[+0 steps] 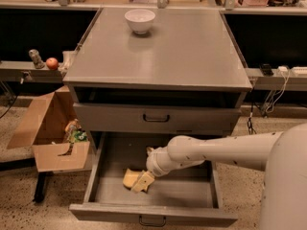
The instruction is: Pick sponge from middle drawer and place on counter
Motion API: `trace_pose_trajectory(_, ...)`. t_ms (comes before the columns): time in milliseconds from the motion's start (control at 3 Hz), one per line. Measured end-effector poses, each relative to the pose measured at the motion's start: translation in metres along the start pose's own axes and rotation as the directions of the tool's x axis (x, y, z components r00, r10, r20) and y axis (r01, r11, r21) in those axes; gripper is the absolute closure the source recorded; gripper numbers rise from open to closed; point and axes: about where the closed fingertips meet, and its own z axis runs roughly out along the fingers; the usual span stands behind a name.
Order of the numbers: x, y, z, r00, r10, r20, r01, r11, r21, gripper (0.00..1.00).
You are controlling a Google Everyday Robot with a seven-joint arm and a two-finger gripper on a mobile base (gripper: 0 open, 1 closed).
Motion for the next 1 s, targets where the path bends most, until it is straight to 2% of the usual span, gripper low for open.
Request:
trace_pose_trajectory(333, 0.016, -0.011, 0.029, 0.998, -0.043, 0.041, 0.042, 0.9986, 0.032, 0.00)
trace_pose_trajectory(667, 0.042, -0.028, 0.066, 0.994, -0.087, 0.069, 0.085, 0.9959, 0.032, 0.00)
trace_pose_trajectory(1000, 0.073, -0.053, 0.111, 0.991, -0.103, 0.085, 0.101, 0.9943, 0.035, 0.02)
